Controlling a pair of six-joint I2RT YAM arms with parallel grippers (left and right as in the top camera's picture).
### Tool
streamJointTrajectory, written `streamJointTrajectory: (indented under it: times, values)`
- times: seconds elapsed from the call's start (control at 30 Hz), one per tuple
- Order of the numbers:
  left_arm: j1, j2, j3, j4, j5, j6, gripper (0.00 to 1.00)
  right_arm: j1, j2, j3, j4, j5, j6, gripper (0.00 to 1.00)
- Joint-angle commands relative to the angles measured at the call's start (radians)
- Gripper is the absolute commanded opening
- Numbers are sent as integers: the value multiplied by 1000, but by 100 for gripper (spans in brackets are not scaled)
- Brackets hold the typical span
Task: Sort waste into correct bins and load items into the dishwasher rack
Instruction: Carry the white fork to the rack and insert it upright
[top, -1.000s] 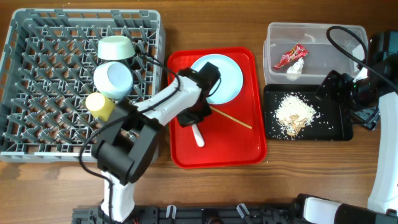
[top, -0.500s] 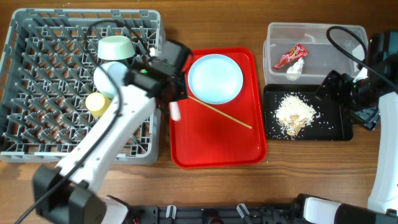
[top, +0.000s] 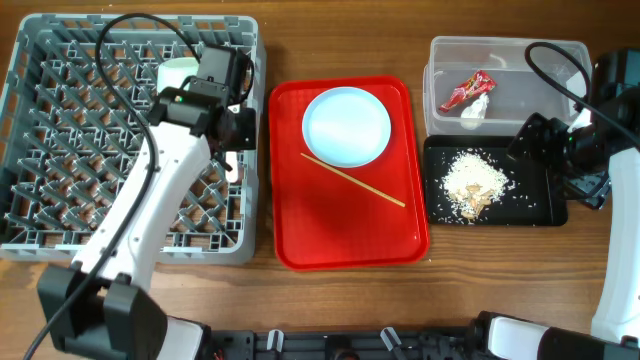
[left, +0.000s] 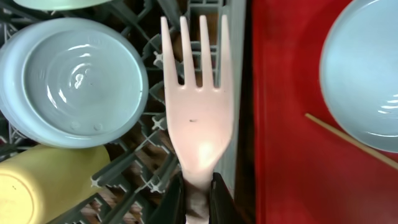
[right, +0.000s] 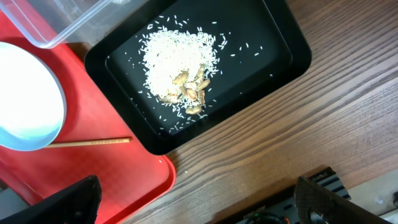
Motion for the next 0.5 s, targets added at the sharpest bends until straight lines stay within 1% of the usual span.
streamJointTrajectory:
  times: [0.0,0.1,0.27,0.33,0.47]
  values:
    - [25,54,3,14,-15,27,6,-4,-19,17,0,6,-6,100]
    - [31,83,3,14,-15,26,9,-4,-19,16,-1,6,-6,100]
    - [30,105,3,14,-15,26,27,-4,-19,16,-2,6,-6,100]
    - [30,105,3,15,-15,26,33,-4,-19,17,-2,6,-6,100]
    - [30,105,3,14,-16,26,35,-4,-19,17,-3,6,-6,100]
